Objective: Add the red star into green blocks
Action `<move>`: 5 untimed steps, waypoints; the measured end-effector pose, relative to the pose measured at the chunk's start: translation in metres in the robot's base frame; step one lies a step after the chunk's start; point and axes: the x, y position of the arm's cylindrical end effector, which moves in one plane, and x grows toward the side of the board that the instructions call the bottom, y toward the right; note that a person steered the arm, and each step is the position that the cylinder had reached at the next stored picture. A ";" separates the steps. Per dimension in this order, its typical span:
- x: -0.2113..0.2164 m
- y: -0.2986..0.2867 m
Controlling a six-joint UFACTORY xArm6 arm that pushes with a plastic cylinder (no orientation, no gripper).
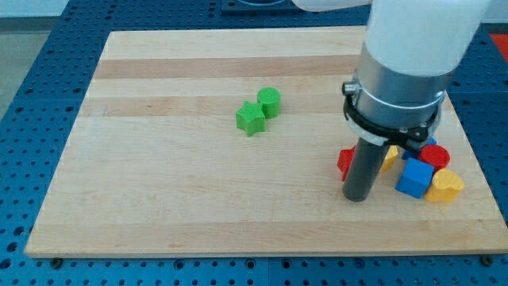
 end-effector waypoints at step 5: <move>-0.063 -0.021</move>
